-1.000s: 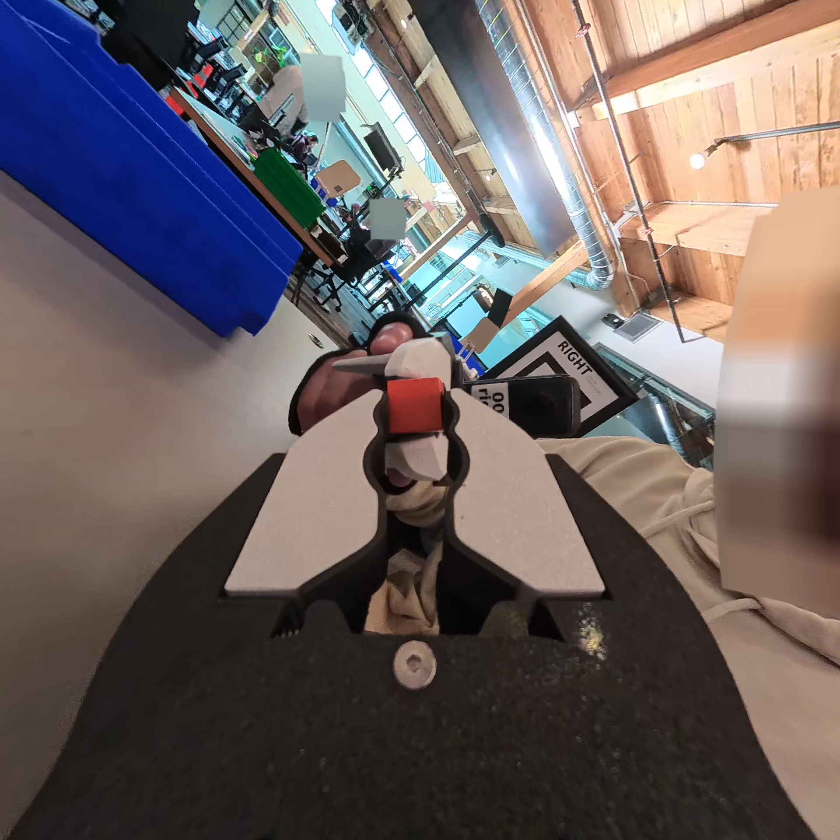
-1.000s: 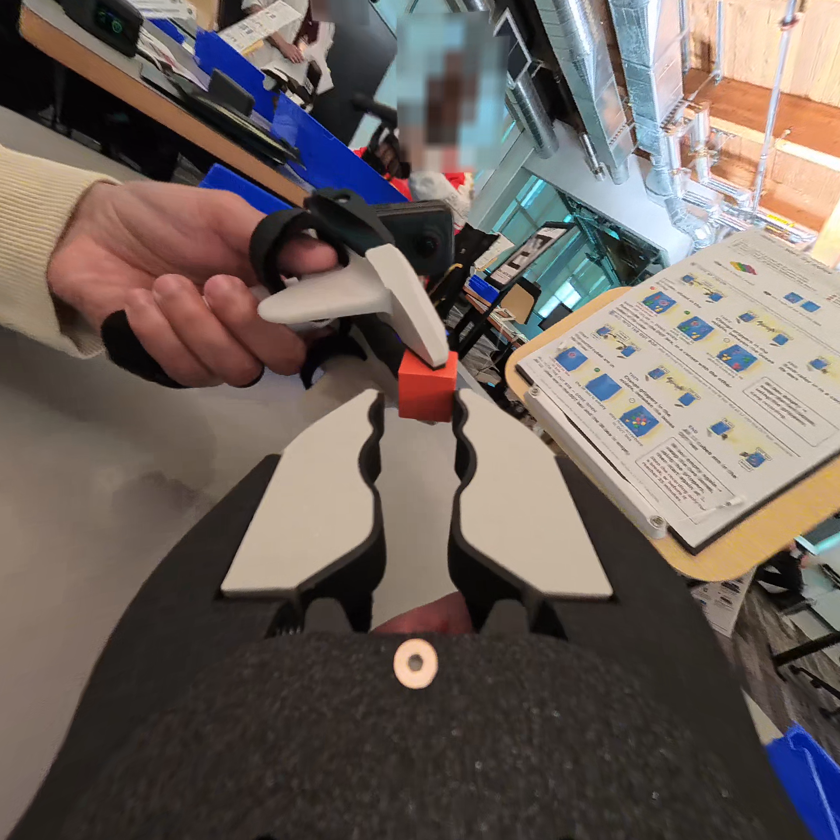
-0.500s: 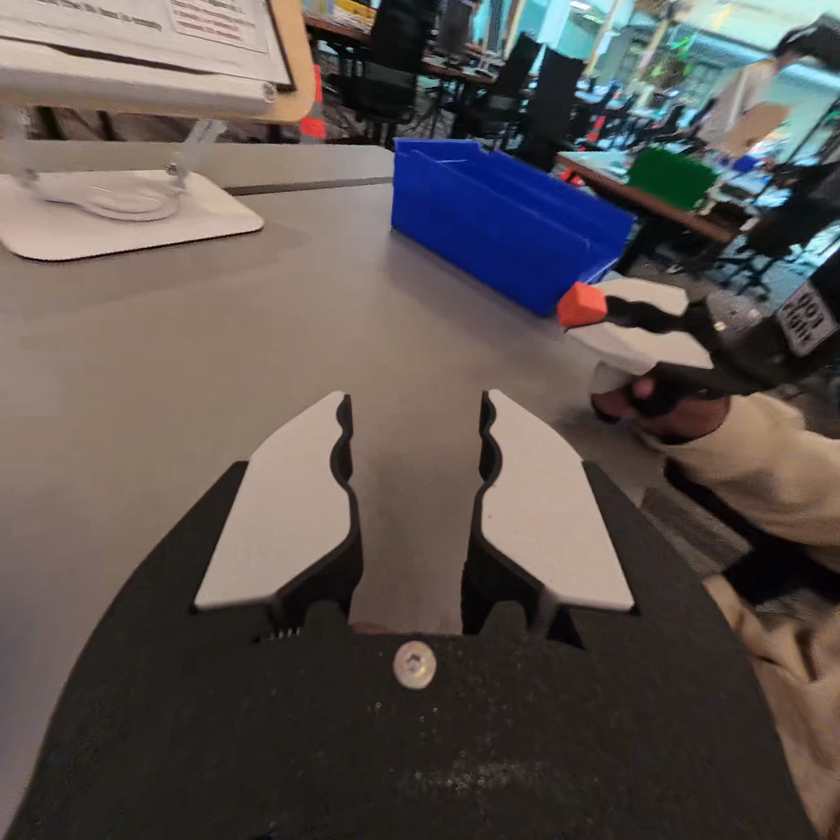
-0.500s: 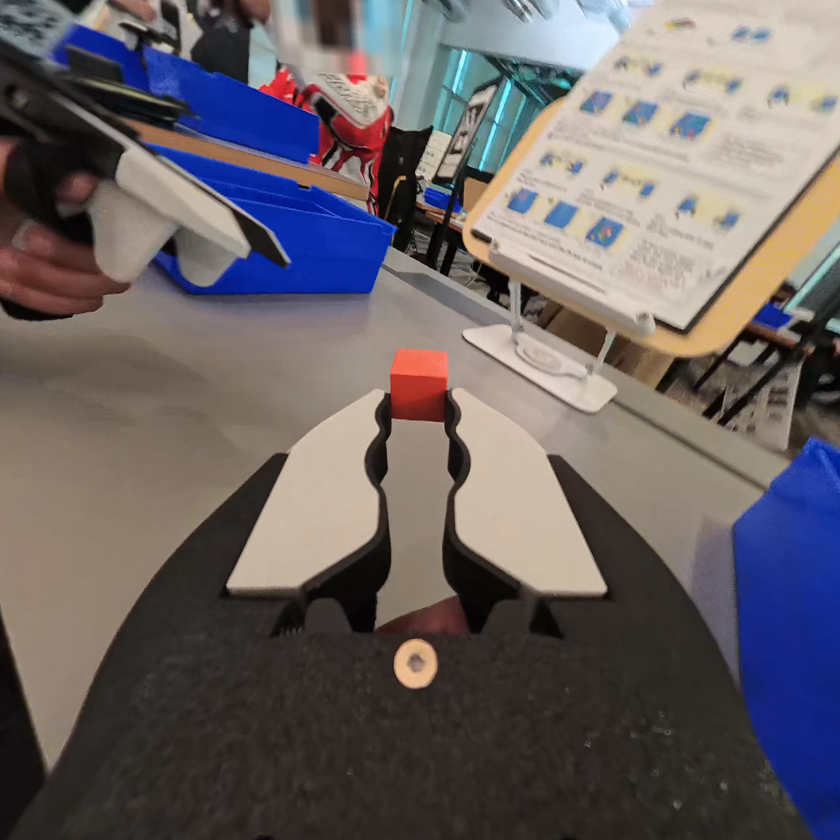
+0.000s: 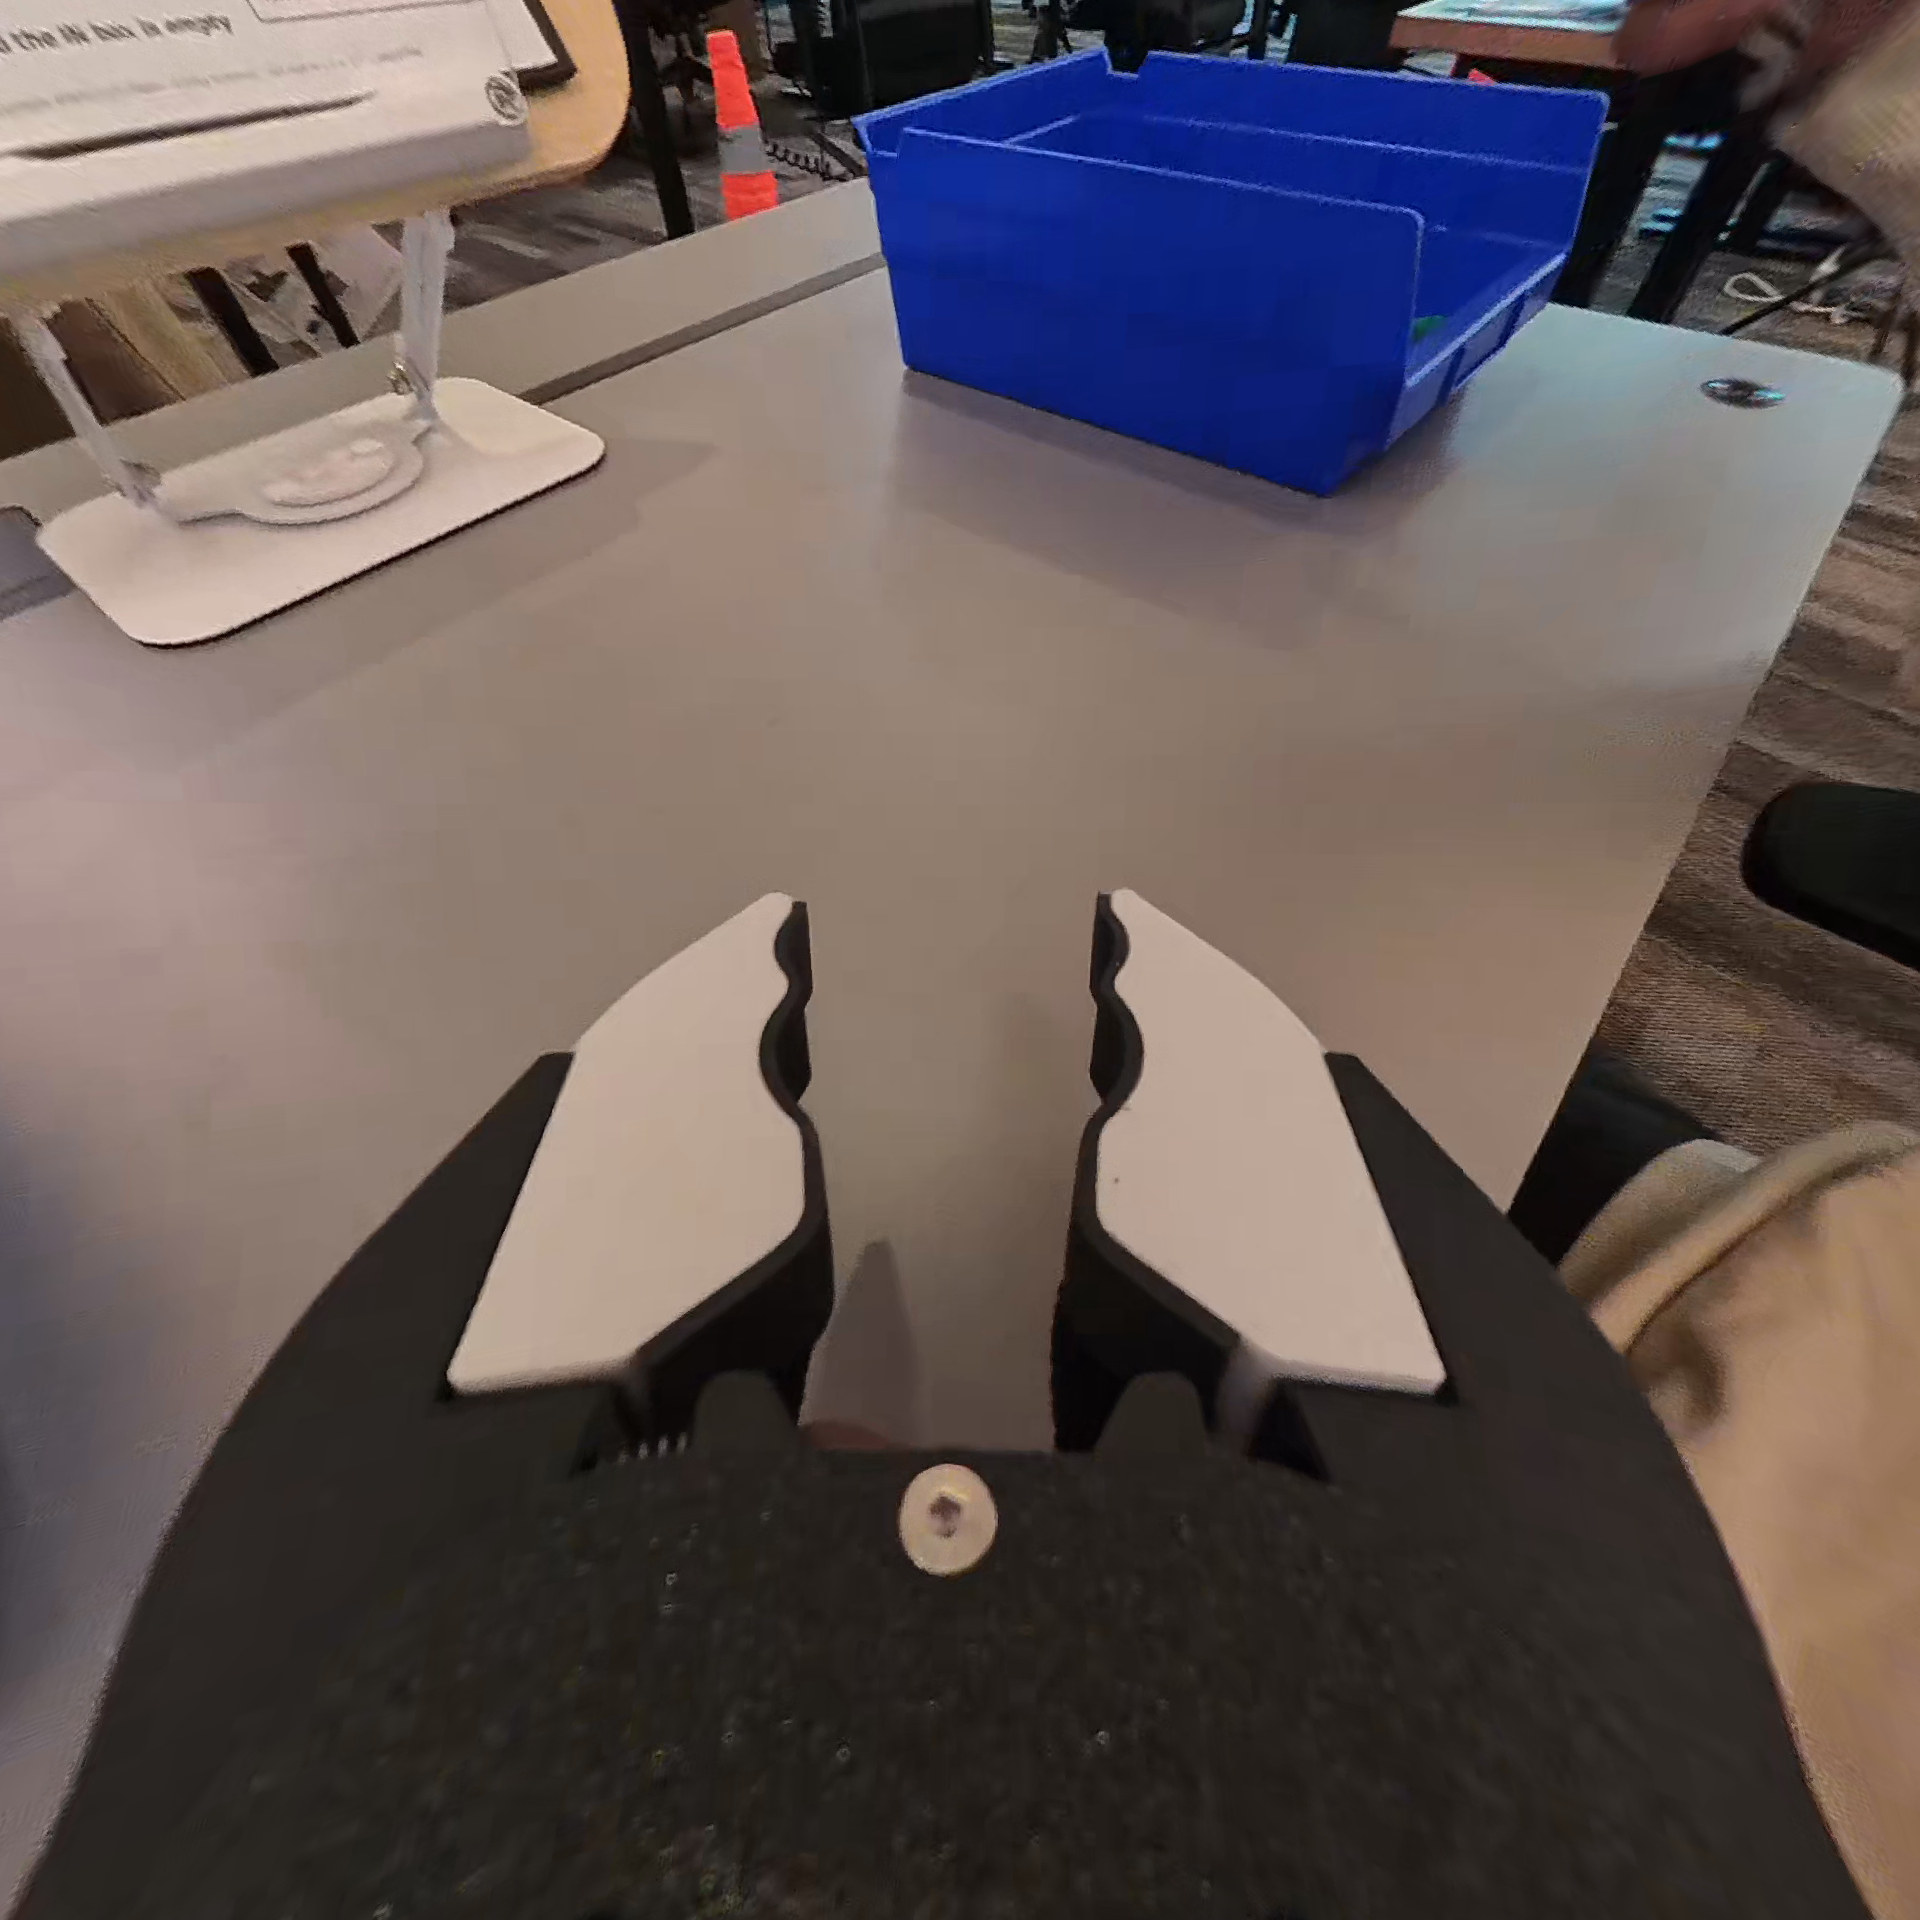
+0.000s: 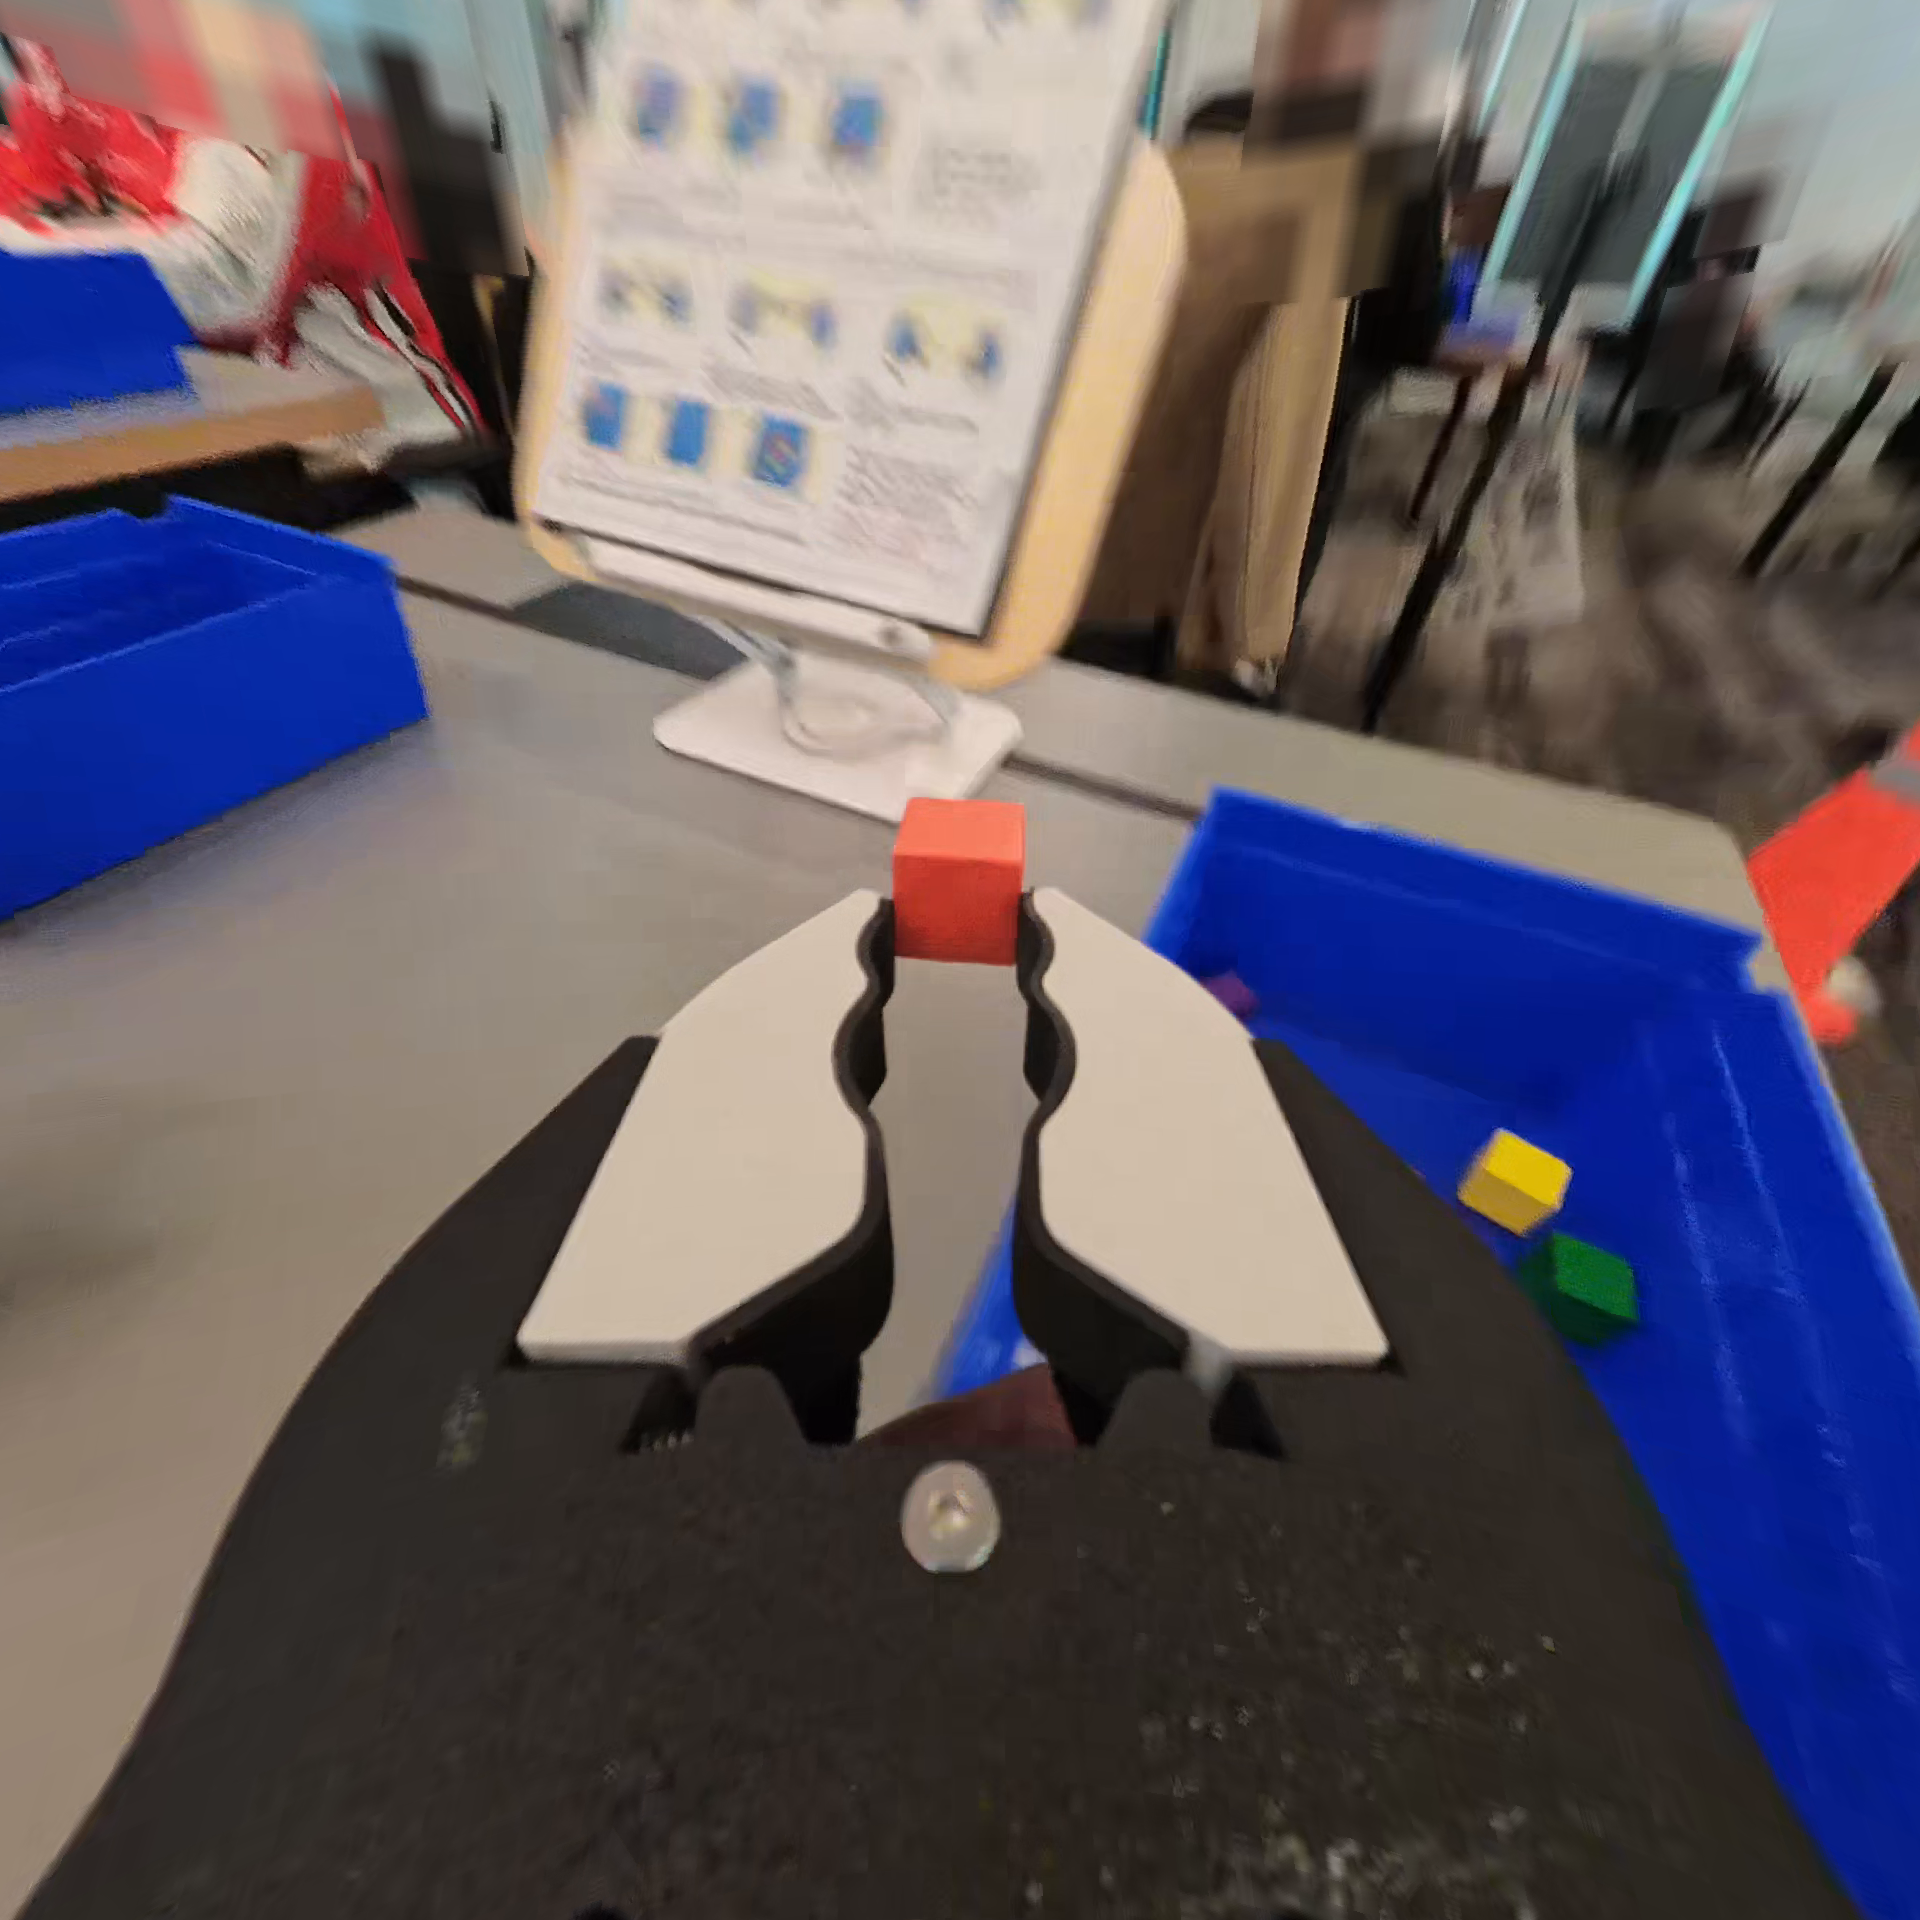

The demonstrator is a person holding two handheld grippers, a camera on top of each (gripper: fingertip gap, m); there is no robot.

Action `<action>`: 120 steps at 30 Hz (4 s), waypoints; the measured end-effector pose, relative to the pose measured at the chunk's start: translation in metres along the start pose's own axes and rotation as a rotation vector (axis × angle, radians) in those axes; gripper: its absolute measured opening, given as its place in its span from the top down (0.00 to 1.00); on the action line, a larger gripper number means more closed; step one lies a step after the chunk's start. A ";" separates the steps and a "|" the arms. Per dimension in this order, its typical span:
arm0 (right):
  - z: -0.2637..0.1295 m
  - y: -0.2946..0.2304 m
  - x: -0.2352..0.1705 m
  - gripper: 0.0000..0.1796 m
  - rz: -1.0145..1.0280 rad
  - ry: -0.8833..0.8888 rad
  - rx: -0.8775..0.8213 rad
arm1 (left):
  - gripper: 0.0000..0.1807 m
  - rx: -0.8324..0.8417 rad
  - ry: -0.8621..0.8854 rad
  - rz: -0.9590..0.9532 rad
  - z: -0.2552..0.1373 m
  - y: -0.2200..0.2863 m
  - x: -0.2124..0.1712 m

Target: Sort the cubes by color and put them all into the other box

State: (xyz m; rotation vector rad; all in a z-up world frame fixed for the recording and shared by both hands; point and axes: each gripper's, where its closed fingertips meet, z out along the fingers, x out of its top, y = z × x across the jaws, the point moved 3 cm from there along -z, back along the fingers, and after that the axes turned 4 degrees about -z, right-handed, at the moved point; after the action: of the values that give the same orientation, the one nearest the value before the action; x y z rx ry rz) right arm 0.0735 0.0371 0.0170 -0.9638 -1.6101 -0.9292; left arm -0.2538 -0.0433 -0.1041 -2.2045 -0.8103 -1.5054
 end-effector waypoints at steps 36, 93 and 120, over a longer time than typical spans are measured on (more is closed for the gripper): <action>0.025 -0.195 -0.064 0.79 0.007 0.127 0.394 | 0.70 -0.038 -0.052 -0.210 -0.002 -0.015 -0.006; 0.032 -0.215 -0.091 0.84 -0.036 0.026 0.472 | 0.77 0.188 -1.532 0.789 -0.041 -0.462 -0.057; 0.024 -0.190 -0.069 0.85 -0.075 0.079 0.429 | 0.88 -0.032 0.061 0.000 -0.071 -0.211 0.102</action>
State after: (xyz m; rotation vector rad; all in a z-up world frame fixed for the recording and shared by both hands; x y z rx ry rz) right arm -0.0969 -0.0247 -0.0761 -0.5664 -1.6949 -0.6239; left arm -0.4109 0.1058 0.0105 -2.1703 -0.7725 -1.5882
